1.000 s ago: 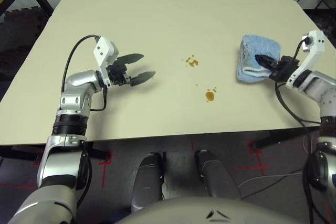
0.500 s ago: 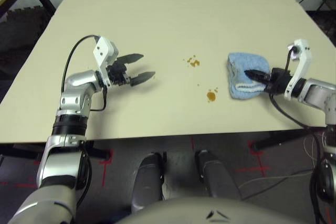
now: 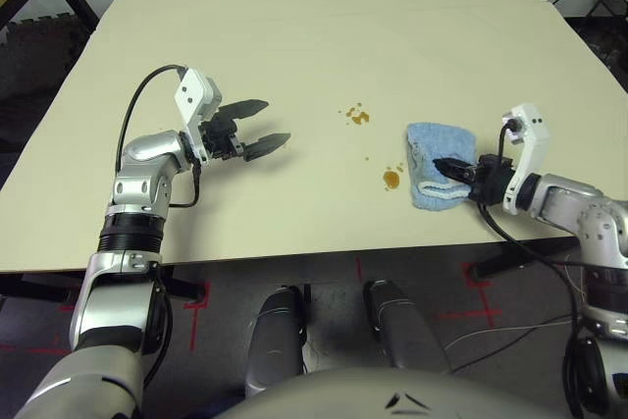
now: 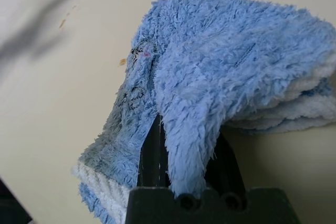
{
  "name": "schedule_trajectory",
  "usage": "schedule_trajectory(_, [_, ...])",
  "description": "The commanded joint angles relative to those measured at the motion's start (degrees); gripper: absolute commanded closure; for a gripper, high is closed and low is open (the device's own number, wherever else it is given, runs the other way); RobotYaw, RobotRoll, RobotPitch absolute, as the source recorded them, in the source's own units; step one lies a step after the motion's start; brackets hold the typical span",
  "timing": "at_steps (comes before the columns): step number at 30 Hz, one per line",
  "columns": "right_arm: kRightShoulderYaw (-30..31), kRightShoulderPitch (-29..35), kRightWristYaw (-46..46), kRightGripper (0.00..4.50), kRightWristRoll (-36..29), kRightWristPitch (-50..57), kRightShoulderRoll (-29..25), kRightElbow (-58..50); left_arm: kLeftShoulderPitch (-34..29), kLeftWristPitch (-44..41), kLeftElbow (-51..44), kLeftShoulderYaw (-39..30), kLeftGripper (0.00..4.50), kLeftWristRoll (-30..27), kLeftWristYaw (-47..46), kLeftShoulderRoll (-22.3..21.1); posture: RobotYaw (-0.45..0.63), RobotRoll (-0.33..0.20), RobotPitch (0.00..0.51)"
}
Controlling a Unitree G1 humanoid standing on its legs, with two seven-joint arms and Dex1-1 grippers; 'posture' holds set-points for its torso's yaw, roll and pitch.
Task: Wipe the water off the table with a rag.
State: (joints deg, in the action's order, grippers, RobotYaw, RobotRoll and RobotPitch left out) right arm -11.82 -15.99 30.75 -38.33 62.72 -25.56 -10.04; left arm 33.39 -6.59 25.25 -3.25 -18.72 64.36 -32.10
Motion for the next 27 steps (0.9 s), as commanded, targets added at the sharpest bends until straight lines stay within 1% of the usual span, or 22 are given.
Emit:
schedule_trajectory(1, [2.6,1.0,-0.7,4.42,-1.2,2.2,1.6,-1.4,0.5,0.5,0.4,0.8,0.0,0.8,0.6,-0.1,-0.16,0.0,0.158])
schedule_trajectory(6, [4.1,0.5,-1.7,4.42,-1.5,3.3,4.2,-2.6,0.1,0.4,0.0,0.7,0.0,0.7,0.6,-0.1,-0.15,0.0,0.163])
schedule_trajectory(18, [10.2,-0.6,-3.8,4.42,-1.9,4.9,11.2,-4.2,-0.6,0.0,-0.9,0.7,0.0,0.6,0.1,0.0,-0.14,0.0,0.167])
schedule_trajectory(23, [11.7,-0.9,-4.2,4.42,-1.3,4.7,11.5,-4.4,-0.4,0.2,-0.7,0.7,0.0,0.7,-0.1,0.3,-0.14,0.0,0.164])
schedule_trajectory(27, [10.7,-1.5,-3.9,4.42,-1.0,4.1,9.8,-3.5,-0.2,0.4,-0.4,0.7,0.0,0.8,-0.2,0.6,-0.14,0.0,0.158])
